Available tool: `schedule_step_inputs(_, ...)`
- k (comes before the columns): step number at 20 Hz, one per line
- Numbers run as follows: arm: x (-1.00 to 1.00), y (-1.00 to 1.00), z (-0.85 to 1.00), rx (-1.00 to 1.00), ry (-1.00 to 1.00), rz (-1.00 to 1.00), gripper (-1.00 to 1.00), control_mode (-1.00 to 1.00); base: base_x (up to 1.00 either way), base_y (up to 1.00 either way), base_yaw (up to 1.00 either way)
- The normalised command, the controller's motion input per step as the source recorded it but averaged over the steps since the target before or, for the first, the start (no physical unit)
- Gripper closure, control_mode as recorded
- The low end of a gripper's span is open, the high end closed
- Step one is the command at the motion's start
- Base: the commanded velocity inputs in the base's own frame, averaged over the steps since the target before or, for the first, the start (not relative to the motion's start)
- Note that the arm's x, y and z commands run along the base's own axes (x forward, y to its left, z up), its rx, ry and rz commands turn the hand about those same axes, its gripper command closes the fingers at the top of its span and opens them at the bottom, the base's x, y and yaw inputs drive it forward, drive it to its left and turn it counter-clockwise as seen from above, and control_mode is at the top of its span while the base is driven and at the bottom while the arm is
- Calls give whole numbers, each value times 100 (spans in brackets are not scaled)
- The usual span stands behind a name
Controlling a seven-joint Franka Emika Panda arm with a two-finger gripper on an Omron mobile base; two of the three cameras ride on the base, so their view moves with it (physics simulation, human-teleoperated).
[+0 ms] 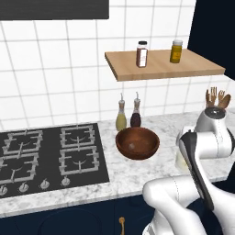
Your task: Grab a lemon wedge from the fridge and one ice cube from the ice bowl, and put them in the glass of lemonade.
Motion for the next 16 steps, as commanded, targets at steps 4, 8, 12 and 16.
schedule_step_inputs(4,3,-6,-22,0,0,0,100,-100,0,0,0)
schedule_step_inputs(8,20,-3,-24,0,0,0,100,-100,0,0,0)
schedule_step_inputs(12,37,-1,-17,0,0,0,100,-100,0,0,0)
schedule_step_inputs(16,37,-12,-12,0,0,0,100,-100,0,0,0)
